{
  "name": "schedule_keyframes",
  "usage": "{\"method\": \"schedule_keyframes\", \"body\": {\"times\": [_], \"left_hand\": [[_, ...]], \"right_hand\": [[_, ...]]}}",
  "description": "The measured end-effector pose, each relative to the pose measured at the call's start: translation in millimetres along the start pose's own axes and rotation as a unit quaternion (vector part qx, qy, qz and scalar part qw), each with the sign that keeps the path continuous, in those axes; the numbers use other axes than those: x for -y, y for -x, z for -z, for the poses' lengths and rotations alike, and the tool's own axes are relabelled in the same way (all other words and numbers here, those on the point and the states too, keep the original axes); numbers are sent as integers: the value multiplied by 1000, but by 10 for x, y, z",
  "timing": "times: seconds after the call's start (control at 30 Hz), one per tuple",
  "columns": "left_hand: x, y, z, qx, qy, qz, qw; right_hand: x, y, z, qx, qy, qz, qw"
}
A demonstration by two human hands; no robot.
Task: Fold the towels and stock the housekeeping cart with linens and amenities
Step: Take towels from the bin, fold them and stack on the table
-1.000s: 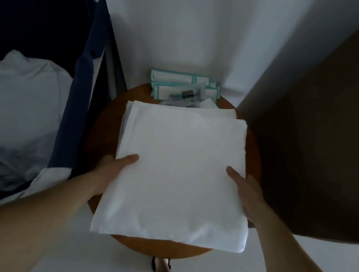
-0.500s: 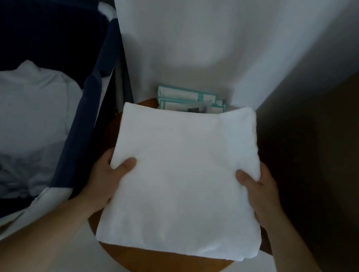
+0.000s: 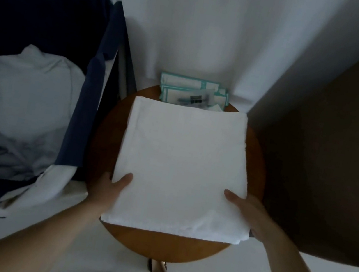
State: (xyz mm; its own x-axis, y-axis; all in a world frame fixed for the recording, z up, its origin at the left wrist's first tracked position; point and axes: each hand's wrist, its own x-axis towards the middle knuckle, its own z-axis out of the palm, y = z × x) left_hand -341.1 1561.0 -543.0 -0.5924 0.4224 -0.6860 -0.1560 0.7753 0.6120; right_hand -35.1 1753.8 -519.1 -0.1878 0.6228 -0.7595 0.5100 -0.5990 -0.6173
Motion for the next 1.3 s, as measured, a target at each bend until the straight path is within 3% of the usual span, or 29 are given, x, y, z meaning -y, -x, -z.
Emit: {"method": "schedule_keyframes", "body": {"times": [0.17, 0.27, 0.6, 0.67, 0.73, 0.83, 0.9, 1.1, 1.3], "left_hand": [[-65, 101, -57, -88, -89, -98, 987], [80, 74, -77, -91, -120, -108, 983], [279, -37, -226, -135, -163, -144, 967], [251, 40, -249, -175, -284, -205, 920], [195, 146, -334, -153, -408, -318, 842], [139, 191, -520, -55, -519, -396, 755], [179, 119, -561, -16, -552, -394, 734], [354, -30, -474, 8, -565, -394, 725], [135, 105, -351, 21, -540, -378, 752]], "right_hand": [[-1, -72, 1, -116, 151, 69, 979], [-222, -146, -29, -144, 228, 76, 960], [-538, -233, -133, -202, 287, 114, 930], [-501, -170, -174, -264, 349, 145, 888], [-439, -94, -293, -319, 429, 241, 810], [-383, -30, -552, -241, 542, 348, 726], [-468, -109, -658, -165, 598, 339, 708], [-654, -275, -608, -141, 613, 338, 700], [-479, -129, -621, -121, 603, 334, 714]]}}
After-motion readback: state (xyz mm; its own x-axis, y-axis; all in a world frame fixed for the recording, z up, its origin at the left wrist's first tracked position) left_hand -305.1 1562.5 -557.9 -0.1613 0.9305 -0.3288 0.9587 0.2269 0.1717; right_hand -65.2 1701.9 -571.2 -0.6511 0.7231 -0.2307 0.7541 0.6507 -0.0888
